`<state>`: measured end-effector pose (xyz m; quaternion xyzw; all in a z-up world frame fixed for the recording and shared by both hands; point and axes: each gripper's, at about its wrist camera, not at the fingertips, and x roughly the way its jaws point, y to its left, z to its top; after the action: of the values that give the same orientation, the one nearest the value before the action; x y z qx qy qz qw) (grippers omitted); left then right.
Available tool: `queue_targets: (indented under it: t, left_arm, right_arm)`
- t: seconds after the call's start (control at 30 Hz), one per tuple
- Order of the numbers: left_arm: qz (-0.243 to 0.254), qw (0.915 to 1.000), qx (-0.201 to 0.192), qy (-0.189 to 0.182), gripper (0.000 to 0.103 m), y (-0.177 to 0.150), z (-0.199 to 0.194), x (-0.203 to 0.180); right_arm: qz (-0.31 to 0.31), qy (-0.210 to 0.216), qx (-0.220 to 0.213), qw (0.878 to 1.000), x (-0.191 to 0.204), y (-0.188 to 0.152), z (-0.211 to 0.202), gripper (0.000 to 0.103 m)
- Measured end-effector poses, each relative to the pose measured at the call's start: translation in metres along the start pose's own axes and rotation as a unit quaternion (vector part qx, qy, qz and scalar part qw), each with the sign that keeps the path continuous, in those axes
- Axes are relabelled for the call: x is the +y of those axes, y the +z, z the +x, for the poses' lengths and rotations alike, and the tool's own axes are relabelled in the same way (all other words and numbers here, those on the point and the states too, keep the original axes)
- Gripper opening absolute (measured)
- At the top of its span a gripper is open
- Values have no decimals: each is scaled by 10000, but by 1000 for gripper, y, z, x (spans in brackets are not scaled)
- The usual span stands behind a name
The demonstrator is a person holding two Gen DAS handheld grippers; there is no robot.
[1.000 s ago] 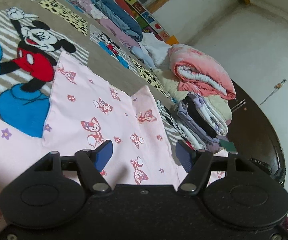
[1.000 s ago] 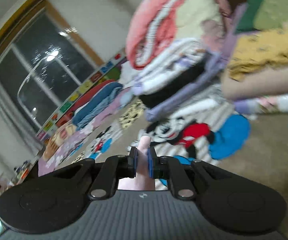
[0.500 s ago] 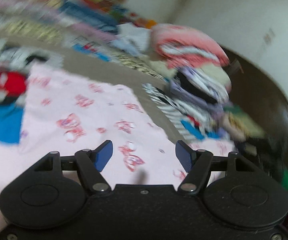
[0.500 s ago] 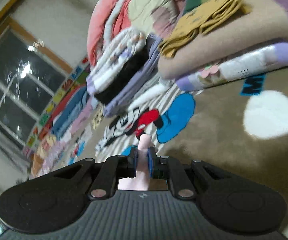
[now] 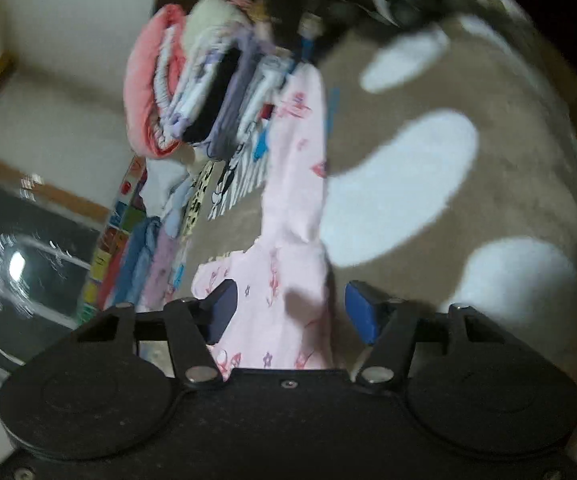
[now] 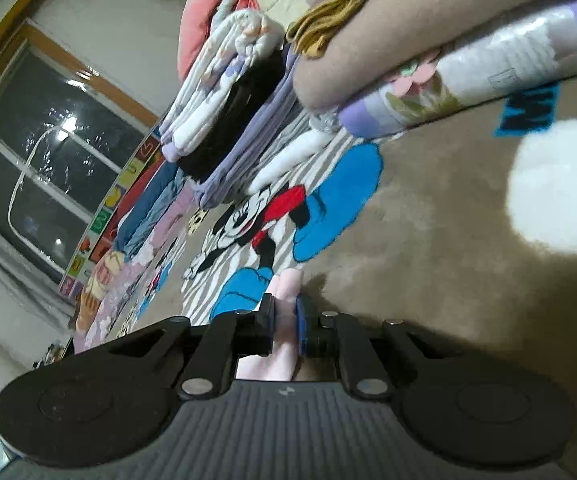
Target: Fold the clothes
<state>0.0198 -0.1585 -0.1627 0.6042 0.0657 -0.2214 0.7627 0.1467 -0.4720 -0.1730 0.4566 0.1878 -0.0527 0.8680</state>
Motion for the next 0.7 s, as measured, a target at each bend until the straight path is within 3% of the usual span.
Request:
queue_targets:
  t: [0.03, 0.13, 0.23, 0.3, 0.33, 0.4, 0.53, 0.6, 0.7]
  left_arm:
    - [217, 9997, 71, 40, 48, 4, 3, -6]
    - [620, 9971, 264, 358, 47, 12, 16, -14]
    - [721, 9946, 473, 582, 43, 16, 29, -17]
    - [738, 9935, 560, 655, 30, 18, 34, -20]
    - [666, 9938, 600, 662, 17, 18, 34, -20]
    - [483, 9944, 619, 701, 10, 19, 29, -21]
    - [-499, 9968, 363, 500, 4, 23, 6, 1]
    - [-1167, 9928, 283, 8, 4, 22, 3, 17]
    - [-1611, 9848, 279, -587, 4, 13, 9, 24]
  right_arm:
    - [29, 27, 35, 10000, -1, 0, 1, 13]
    - [89, 119, 102, 9998, -4, 3, 3, 13]
    - [113, 182, 164, 9996, -5, 4, 5, 13]
    - [115, 218, 192, 9995, -5, 5, 5, 13]
    - [119, 235, 206, 9994, -6, 5, 5, 13]
    - [145, 262, 227, 9993, -7, 6, 6, 13]
    - [166, 292, 246, 9991, -7, 7, 6, 13]
    - [158, 277, 242, 9992, -7, 7, 6, 13]
    - [145, 256, 237, 9993, -7, 7, 6, 13]
